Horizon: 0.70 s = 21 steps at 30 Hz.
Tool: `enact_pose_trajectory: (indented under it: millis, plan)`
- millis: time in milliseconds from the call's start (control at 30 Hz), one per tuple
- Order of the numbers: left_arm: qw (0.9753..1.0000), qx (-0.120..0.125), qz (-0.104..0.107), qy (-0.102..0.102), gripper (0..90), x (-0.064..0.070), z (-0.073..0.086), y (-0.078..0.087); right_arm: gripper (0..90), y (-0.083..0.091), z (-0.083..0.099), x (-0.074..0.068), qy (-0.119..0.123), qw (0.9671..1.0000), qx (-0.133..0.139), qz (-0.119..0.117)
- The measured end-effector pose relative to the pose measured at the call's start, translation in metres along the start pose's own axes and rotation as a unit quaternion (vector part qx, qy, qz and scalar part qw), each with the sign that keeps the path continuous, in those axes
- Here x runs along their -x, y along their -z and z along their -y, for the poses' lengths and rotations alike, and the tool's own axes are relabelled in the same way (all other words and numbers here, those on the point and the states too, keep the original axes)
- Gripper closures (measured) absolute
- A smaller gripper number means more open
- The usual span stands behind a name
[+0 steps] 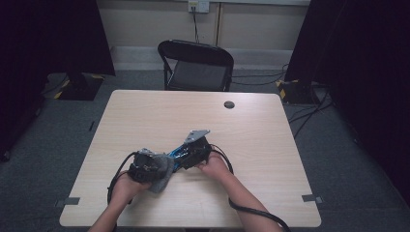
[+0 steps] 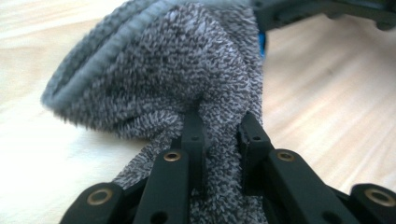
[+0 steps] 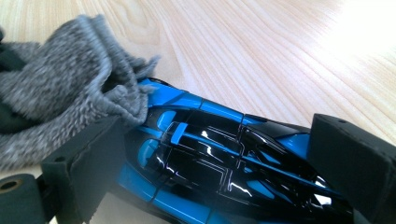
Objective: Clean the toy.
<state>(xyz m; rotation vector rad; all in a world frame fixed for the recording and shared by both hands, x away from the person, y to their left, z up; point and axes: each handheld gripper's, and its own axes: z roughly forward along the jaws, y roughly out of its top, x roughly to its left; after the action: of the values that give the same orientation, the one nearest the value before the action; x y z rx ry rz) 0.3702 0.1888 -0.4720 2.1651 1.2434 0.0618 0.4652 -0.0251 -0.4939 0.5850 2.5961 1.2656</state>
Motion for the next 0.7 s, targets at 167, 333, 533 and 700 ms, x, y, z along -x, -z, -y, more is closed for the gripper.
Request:
enact_pose_trajectory:
  millis: [167, 333, 533, 700]
  plan:
    - [0.9999, -0.005, 0.005, -0.011, 76.5, 0.009, 0.0, -0.002, 4.4, 0.0, 0.0, 0.0, 0.0, 1.0, 0.0, 0.001]
    - [0.9996, -0.008, 0.017, -0.021, 76.5, 0.017, 0.0, -0.006, 4.4, 0.0, 0.001, 0.0, 0.0, 1.0, 0.002, 0.001]
    - [0.9993, -0.009, 0.024, -0.027, 76.4, 0.025, -0.001, -0.009, 4.4, 0.0, 0.001, 0.0, 0.0, 1.0, 0.003, 0.0]
    - [0.9986, -0.011, 0.036, -0.038, 76.1, 0.035, -0.003, -0.014, 4.4, 0.0, 0.001, 0.001, -0.001, 1.0, 0.003, 0.001]
